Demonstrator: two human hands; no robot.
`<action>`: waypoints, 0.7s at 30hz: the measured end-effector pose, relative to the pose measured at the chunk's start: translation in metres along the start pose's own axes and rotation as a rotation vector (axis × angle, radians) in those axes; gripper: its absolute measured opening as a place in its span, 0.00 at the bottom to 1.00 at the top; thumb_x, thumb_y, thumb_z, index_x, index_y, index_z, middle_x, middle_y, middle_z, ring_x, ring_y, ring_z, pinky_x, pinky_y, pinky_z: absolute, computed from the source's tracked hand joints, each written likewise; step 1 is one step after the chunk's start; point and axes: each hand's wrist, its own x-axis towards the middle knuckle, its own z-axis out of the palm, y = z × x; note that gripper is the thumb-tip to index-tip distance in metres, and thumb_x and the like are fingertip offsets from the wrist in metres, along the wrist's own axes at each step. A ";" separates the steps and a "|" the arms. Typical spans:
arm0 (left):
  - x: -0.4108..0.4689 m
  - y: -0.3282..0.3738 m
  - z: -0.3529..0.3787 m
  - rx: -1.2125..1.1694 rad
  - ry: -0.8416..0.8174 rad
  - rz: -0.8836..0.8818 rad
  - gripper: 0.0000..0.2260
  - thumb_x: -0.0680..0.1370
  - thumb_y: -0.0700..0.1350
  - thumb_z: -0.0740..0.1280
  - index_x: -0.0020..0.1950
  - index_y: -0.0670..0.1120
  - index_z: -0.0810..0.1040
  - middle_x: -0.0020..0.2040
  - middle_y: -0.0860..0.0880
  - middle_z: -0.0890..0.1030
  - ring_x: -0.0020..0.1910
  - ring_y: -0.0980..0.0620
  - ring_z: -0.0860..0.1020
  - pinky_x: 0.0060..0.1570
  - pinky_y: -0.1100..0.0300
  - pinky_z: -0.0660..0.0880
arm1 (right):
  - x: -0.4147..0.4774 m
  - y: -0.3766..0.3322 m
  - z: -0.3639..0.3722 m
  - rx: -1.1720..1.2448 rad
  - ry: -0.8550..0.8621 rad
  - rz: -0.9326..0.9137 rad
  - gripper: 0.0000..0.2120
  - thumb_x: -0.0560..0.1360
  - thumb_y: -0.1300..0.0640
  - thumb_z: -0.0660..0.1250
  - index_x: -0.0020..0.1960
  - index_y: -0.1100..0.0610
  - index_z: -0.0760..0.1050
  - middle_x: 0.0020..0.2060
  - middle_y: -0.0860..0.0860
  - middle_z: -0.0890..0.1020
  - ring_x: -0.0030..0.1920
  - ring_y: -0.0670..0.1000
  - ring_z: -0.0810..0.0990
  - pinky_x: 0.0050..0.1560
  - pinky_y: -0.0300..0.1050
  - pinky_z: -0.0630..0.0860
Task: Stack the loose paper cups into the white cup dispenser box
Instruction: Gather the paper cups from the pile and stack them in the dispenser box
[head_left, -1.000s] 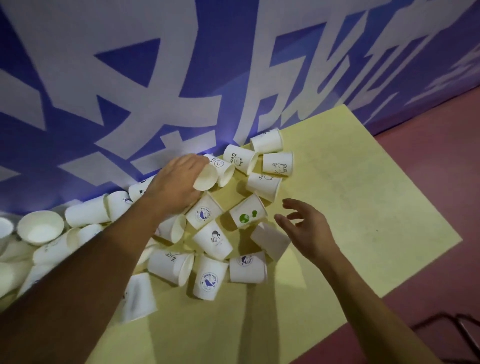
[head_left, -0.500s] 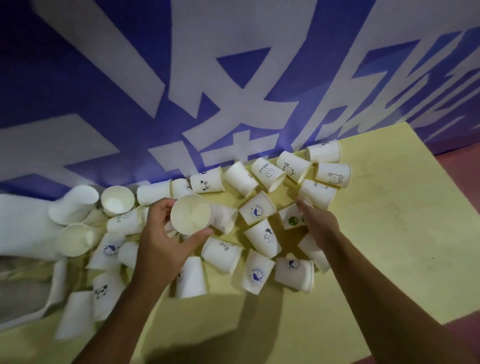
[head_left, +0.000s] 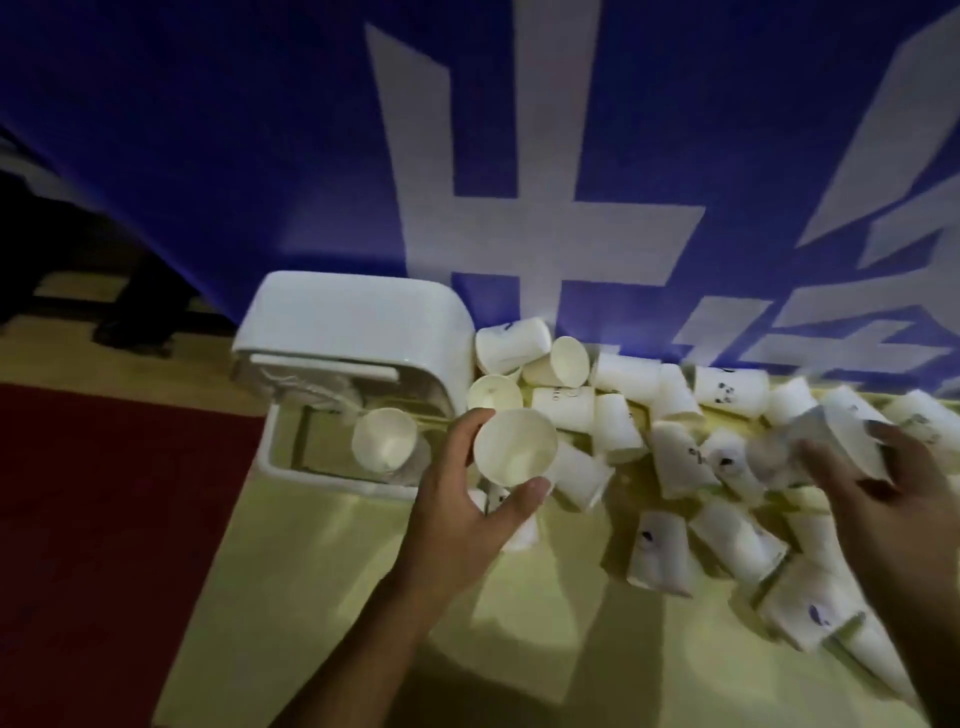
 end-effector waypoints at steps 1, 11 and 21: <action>-0.003 -0.006 -0.018 -0.021 0.005 0.005 0.34 0.71 0.65 0.76 0.72 0.55 0.71 0.64 0.59 0.78 0.65 0.53 0.77 0.57 0.63 0.77 | -0.014 -0.015 0.018 0.029 -0.020 -0.045 0.31 0.75 0.38 0.73 0.73 0.48 0.70 0.66 0.52 0.79 0.56 0.53 0.79 0.58 0.57 0.76; -0.014 -0.054 -0.149 -0.064 0.094 0.057 0.28 0.72 0.57 0.77 0.68 0.50 0.74 0.63 0.56 0.82 0.62 0.48 0.81 0.55 0.47 0.81 | -0.129 -0.098 0.155 0.266 -0.277 -0.274 0.20 0.74 0.51 0.78 0.62 0.39 0.75 0.55 0.37 0.81 0.54 0.39 0.82 0.53 0.41 0.81; 0.012 -0.054 -0.167 0.045 0.133 0.162 0.33 0.70 0.57 0.78 0.72 0.49 0.73 0.68 0.52 0.76 0.67 0.52 0.76 0.61 0.61 0.76 | -0.151 -0.100 0.163 0.293 -0.294 -0.253 0.18 0.72 0.50 0.77 0.57 0.36 0.75 0.51 0.31 0.82 0.52 0.39 0.83 0.51 0.42 0.83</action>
